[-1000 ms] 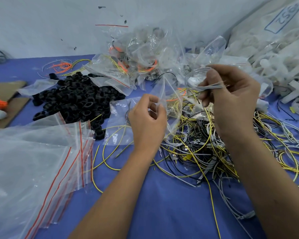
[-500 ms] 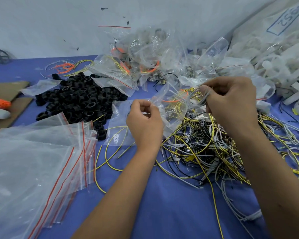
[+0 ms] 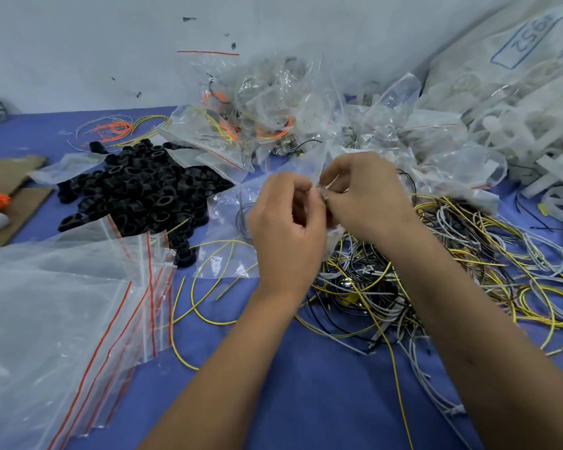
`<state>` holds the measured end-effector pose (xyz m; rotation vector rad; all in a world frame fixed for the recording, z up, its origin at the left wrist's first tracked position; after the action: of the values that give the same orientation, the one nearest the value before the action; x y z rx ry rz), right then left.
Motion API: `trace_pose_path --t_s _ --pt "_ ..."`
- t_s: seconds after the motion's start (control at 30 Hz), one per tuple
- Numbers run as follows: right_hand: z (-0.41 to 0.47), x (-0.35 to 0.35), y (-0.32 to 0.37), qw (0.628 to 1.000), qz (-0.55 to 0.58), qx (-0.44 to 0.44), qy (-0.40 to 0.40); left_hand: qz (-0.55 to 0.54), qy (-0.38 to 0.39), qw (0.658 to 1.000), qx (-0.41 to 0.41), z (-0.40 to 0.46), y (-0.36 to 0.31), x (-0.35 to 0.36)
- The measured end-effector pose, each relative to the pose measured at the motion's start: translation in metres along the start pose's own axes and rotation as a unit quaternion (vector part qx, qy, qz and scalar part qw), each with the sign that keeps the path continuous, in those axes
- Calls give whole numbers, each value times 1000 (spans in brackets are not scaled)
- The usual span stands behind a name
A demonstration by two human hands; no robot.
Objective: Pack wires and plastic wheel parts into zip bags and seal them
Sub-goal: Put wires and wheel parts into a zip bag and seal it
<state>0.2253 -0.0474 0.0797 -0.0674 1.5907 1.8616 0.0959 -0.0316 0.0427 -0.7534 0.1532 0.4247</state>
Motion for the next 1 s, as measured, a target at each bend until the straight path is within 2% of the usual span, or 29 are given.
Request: trace_pose_path --t_s 0.17,0.37,0.47,0.57,0.63,0.8,0.87,1.0 --pt "0 27 -5 980 162 73 89 0 -57 998 38 2 -10 -9" --pt "0 43 -4 963 185 88 178 -1 -59 998 27 1 -7 -10" --pt "1 45 0 970 96 47 218 6 -65 998 -8 2 2 -8" --pt "4 38 -1 984 -37 -29 174 -4 -45 997 -70 1 10 -2" --pt "5 30 -5 988 -63 -50 131 -20 -33 993 -115 0 16 2" --pt "4 -9 -15 995 80 -11 63 -55 9 975 -214 -4 30 12" --pt "6 -30 -17 995 90 -15 26 -73 14 964 -257 -6 37 14" --pt "16 -66 -26 997 28 -18 -65 -79 -88 935 -334 -5 49 4"
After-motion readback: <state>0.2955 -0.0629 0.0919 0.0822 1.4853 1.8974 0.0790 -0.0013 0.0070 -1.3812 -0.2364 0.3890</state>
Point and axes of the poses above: each hand's wrist, its own z-axis towards the middle knuckle, its own x-axis out of the palm, y = z × x, the point moved 4 cm from there along z, towards the middle knuckle, and after that the axes turned 14 degrees about z, right-handed, at the moved point
